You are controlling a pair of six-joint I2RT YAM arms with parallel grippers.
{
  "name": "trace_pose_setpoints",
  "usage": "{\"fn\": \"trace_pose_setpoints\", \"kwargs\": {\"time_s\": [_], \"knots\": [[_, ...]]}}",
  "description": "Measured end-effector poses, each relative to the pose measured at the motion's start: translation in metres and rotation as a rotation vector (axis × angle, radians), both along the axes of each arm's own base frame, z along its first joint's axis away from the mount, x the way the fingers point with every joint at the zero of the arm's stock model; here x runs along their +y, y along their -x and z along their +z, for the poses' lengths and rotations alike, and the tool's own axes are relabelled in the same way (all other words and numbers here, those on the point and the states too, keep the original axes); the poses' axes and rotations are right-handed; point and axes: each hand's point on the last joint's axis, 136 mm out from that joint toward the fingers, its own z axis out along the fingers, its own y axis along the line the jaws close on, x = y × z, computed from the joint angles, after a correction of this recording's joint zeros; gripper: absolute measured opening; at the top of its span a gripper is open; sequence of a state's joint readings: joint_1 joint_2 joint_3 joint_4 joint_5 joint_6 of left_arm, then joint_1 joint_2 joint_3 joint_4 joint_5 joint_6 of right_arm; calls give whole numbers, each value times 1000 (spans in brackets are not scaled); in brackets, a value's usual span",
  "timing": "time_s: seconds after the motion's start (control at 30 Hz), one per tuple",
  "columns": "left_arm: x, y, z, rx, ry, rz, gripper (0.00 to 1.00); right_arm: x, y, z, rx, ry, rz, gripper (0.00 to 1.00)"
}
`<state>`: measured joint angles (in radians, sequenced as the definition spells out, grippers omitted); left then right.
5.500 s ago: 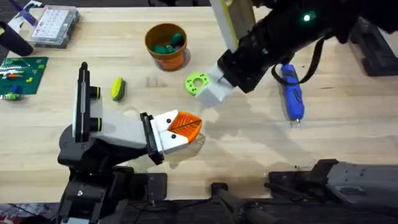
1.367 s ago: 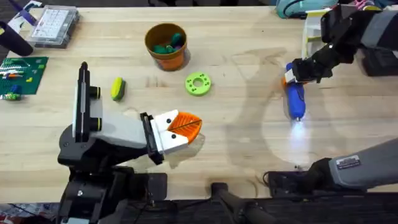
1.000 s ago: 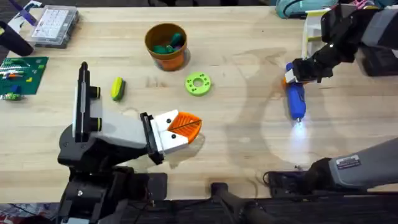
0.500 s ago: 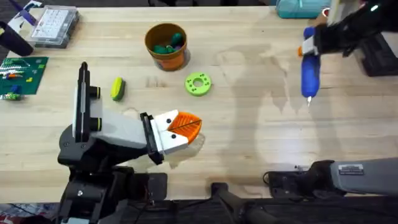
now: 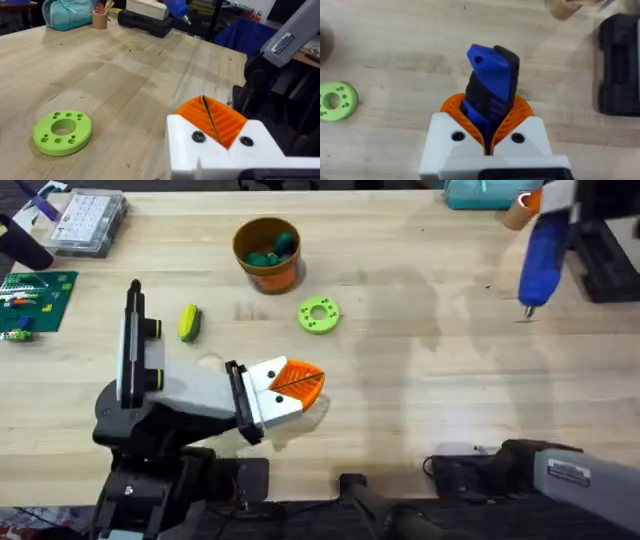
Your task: Pick up the gripper from the table and insert it into the empty holder that is missing its gripper. Then pick up a screw, insert it into the mounting hole, and use the screwdriver to tighten it. Finally, clean up the table by picking up the vegetable and placing it into the bucket.
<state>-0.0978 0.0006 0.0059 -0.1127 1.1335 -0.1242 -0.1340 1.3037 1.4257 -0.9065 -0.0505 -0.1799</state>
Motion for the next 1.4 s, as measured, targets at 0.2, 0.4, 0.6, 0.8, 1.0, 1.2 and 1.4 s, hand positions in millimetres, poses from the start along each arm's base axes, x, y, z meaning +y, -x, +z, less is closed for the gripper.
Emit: {"fn": "trace_pose_setpoints", "kwargs": {"time_s": [0.2,0.4,0.6,0.8,1.0,1.2,1.4], "knots": [[0,0,0,0,0,0,15,15,16,58,-190,-26,52,27],[0,0,0,0,0,0,15,38,21,96,-342,-91,156,27],[0,0,0,0,0,0,15,63,21,117,-420,-201,263,27],[0,0,0,0,0,0,15,97,20,149,-530,-317,405,27],[0,0,0,0,0,0,15,139,33,167,-558,-433,560,27],[0,0,0,0,0,0,15,176,49,175,-557,-496,687,27],[0,0,0,0,0,0,15,214,69,192,-594,-550,827,27]]}}
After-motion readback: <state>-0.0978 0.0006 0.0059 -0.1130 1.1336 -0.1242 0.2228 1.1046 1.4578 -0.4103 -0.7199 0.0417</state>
